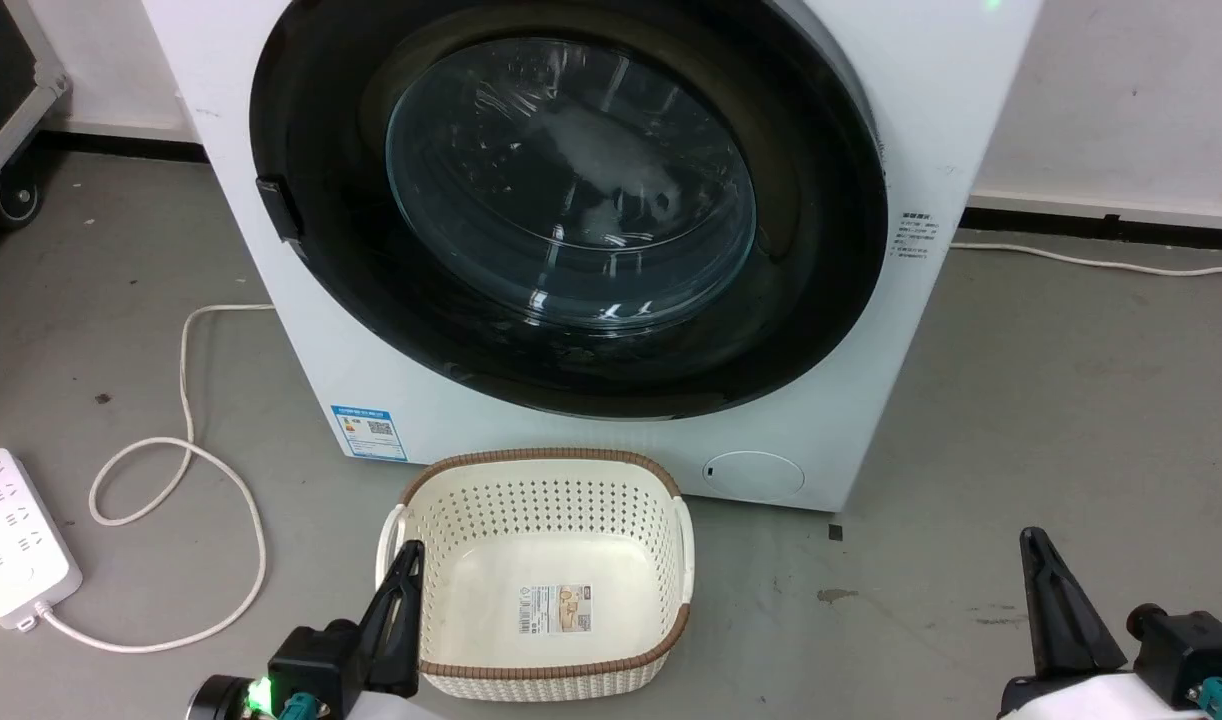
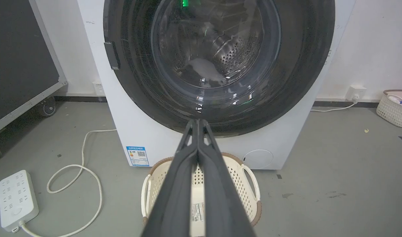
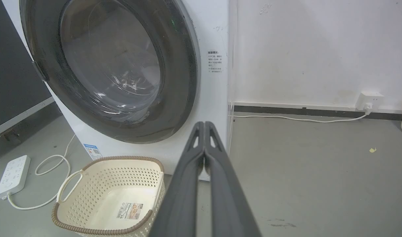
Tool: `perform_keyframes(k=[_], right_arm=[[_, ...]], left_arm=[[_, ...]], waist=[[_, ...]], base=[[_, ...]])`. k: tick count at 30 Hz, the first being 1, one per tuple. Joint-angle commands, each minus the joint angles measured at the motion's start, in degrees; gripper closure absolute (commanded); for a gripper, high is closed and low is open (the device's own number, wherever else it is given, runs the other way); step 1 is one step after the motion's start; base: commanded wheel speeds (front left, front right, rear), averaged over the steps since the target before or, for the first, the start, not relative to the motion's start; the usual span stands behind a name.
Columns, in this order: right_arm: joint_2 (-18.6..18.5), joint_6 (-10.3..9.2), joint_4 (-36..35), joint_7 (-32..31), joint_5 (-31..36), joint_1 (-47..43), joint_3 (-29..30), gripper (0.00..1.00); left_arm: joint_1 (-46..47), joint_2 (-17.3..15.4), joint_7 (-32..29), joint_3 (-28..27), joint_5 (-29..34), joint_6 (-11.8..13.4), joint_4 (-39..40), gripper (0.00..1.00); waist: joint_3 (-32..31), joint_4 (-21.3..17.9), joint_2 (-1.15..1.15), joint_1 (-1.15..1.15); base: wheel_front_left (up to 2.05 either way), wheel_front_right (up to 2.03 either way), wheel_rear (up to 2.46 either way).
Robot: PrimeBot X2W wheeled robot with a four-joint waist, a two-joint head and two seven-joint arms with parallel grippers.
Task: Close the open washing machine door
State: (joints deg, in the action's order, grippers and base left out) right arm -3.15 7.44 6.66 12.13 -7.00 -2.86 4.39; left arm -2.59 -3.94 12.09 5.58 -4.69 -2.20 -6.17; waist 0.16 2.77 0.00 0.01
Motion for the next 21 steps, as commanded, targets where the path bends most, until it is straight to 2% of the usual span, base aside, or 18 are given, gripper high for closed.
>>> perform_keyframes(k=[1,21], right_arm=[[0.06,0.01,-0.49,-0.28,0.46,0.52,-0.14,1.0],[0.1,0.02,-1.72,-2.63,1.76,0.98,-0.98,1.0]], left_arm=[[0.45,0.18,-0.3,-0.25,0.43,0.16,0.32,1.0],[0.88,0.35,-2.64,-1.3,1.27,0.57,1.48,1.0]], waist=[[0.0,-0.01,0.0,0.0],[-0.03,-0.56,0.0,0.0]], base=[[0.0,0.0,0.0],[0.0,0.0,0.0]])
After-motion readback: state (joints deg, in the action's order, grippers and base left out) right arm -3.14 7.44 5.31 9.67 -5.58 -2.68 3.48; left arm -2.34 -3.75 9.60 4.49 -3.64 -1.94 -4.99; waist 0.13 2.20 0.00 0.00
